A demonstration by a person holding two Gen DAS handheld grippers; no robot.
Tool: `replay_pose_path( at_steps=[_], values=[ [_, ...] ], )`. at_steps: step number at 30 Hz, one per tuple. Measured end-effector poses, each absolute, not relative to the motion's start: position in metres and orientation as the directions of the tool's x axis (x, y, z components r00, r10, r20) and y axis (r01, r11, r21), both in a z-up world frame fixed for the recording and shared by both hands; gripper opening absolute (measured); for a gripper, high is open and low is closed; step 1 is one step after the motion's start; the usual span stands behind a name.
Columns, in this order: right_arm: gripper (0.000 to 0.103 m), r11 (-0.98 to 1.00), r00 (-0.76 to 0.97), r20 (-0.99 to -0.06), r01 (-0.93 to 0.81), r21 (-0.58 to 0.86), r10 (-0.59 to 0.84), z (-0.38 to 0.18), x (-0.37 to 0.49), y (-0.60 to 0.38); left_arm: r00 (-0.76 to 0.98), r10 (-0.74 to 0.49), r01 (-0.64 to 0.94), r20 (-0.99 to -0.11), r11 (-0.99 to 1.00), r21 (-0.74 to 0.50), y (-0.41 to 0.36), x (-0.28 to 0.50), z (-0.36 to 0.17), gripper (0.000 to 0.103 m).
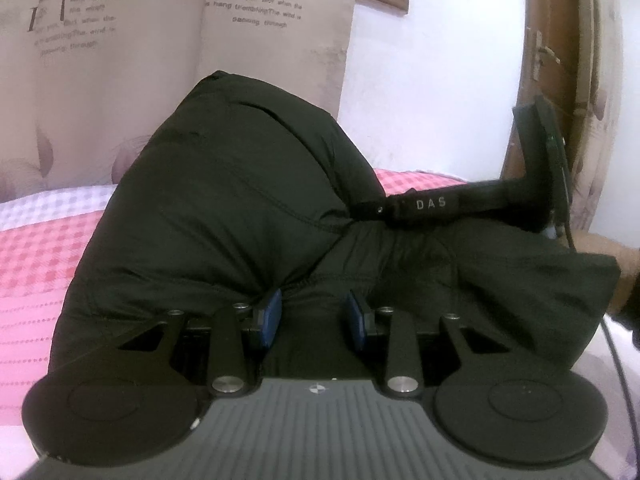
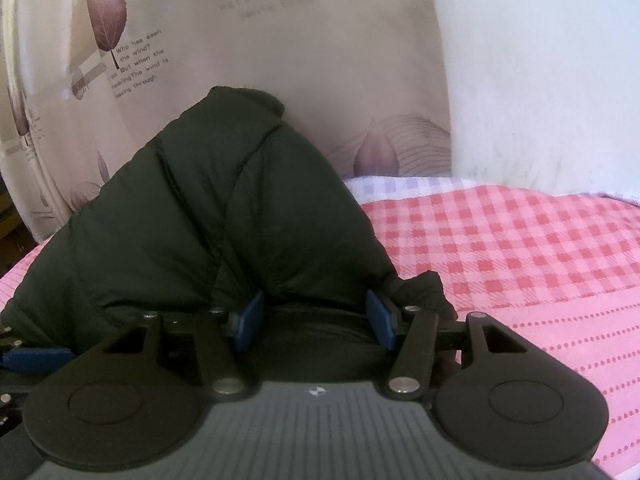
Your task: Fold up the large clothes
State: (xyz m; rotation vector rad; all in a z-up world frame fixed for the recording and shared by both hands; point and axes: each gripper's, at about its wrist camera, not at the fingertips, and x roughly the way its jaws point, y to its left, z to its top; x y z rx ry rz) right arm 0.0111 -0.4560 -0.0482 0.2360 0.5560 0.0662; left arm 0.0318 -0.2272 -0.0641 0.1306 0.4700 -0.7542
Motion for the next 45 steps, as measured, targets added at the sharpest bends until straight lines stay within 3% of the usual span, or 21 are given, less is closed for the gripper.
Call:
replay_pose_path(
  at_steps=[8, 13, 16, 22, 26, 29, 32, 33, 34, 36, 42, 45],
  values=[
    [0.057, 0.981, 0.76, -0.636, -0.013, 0.192, 0.134, -0.006, 0.027, -0.456, 0.618, -0.645, 0.699, -0.449, 0.713, -0.061, -0.224, 0.033, -0.066, 0.036],
    [0.058, 0.985, 0.838, -0.522, -0.108, 0.131, 0.161, 0.062, 0.024, -0.426, 0.617, -0.653, 0.703, -0.439, 0.708, -0.067, -0.223, 0.032, -0.067, 0.036],
    [0.057, 0.977, 0.835, -0.509, -0.205, 0.065, 0.209, 0.084, 0.051, -0.386, 0.612, -0.66, 0.706, -0.436, 0.704, -0.075, -0.221, 0.033, -0.067, 0.036],
    [0.056, 0.966, 0.777, -0.609, -0.249, -0.068, 0.157, 0.058, 0.142, -0.339, 0.608, -0.674, 0.711, -0.42, 0.697, -0.089, -0.217, 0.031, -0.069, 0.036],
    [0.056, 0.979, 0.695, -0.703, -0.205, 0.006, 0.15, 0.028, 0.187, -0.352, 0.595, -0.691, 0.718, -0.41, 0.686, -0.115, -0.212, 0.034, -0.071, 0.036],
    [0.066, 0.978, 0.641, -0.748, -0.199, 0.058, 0.175, 0.009, 0.199, -0.359, 0.586, -0.703, 0.72, -0.403, 0.68, -0.138, -0.209, 0.034, -0.071, 0.036],
    [0.086, 0.981, 0.614, -0.77, -0.173, 0.082, 0.172, -0.006, 0.208, -0.365, 0.574, -0.714, 0.724, -0.401, 0.672, -0.159, -0.206, 0.035, -0.071, 0.036],
    [0.1, 0.984, 0.609, -0.776, -0.155, 0.083, 0.162, -0.011, 0.212, -0.368, 0.573, -0.715, 0.724, -0.401, 0.671, -0.162, -0.205, 0.036, -0.071, 0.036],
    [0.103, 0.987, 0.605, -0.78, -0.128, 0.1, 0.157, -0.019, 0.216, -0.373, 0.572, -0.715, 0.723, -0.401, 0.671, -0.163, -0.205, 0.036, -0.071, 0.036],
    [0.103, 0.98, 0.604, -0.772, -0.113, 0.165, 0.199, -0.028, 0.217, -0.381, 0.57, -0.716, 0.722, -0.402, 0.67, -0.17, -0.204, 0.037, -0.07, 0.036],
    [0.103, 0.982, 0.673, -0.716, -0.096, 0.164, 0.185, -0.012, 0.203, -0.387, 0.57, -0.708, 0.719, -0.418, 0.675, -0.163, -0.207, 0.038, -0.064, 0.037],
    [0.103, 0.974, 0.8, -0.565, -0.1, 0.203, 0.2, 0.035, 0.151, -0.4, 0.573, -0.704, 0.717, -0.419, 0.678, -0.159, -0.209, 0.039, -0.063, 0.038]
  ],
)
